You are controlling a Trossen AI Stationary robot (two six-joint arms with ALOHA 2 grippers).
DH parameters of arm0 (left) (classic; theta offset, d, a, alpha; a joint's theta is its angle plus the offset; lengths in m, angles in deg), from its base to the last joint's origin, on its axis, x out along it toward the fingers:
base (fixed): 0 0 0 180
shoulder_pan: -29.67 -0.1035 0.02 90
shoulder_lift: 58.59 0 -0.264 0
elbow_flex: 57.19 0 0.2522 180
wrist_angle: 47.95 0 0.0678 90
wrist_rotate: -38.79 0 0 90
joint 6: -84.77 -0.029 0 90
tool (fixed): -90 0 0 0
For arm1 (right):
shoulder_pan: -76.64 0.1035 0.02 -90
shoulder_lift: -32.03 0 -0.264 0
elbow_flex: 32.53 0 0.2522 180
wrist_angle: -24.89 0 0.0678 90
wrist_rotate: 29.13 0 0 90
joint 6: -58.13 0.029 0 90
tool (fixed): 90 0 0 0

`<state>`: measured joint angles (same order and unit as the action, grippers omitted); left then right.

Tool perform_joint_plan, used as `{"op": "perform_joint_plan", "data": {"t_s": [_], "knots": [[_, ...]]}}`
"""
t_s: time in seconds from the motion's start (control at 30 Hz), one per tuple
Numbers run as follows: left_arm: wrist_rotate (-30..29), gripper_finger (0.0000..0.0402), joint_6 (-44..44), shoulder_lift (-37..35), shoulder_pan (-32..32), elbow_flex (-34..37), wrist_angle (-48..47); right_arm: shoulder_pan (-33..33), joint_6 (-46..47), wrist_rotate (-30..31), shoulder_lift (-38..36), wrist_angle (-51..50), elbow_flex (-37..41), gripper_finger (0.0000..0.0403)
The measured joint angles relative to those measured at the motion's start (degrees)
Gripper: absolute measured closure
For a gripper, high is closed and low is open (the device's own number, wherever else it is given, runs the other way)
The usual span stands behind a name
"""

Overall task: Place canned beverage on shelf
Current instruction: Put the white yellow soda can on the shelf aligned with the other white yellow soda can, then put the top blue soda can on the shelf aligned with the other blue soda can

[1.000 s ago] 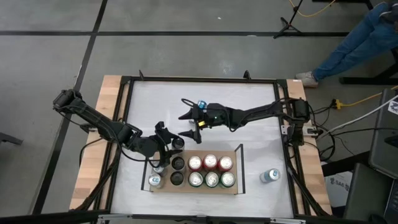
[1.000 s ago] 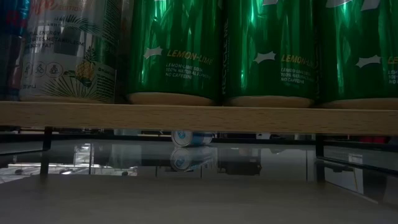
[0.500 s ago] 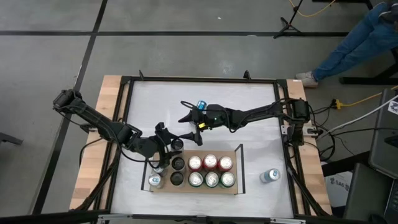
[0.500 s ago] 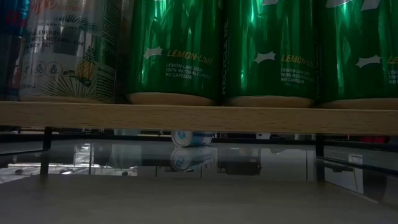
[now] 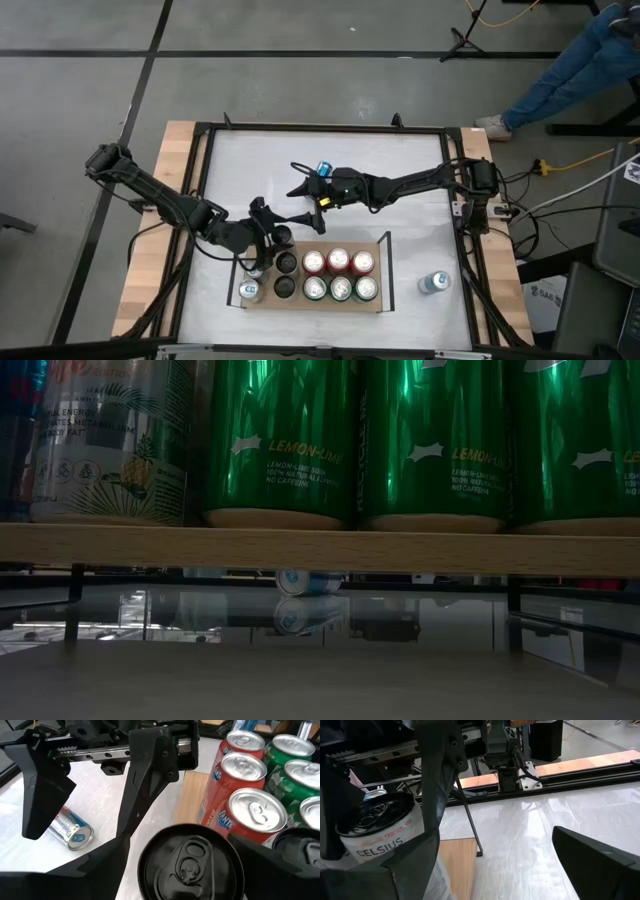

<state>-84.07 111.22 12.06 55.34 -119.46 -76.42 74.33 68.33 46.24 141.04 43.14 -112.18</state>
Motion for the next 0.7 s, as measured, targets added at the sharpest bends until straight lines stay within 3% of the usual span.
{"op": "perform_joint_plan", "data": {"t_s": [0.7], "knots": [[-1.48,0.0078,-0.06,-0.17,-0.85,0.02,9.97,-0.3,-0.04,-0.54,-0.26,-0.14,0.02,0.0022]]}}
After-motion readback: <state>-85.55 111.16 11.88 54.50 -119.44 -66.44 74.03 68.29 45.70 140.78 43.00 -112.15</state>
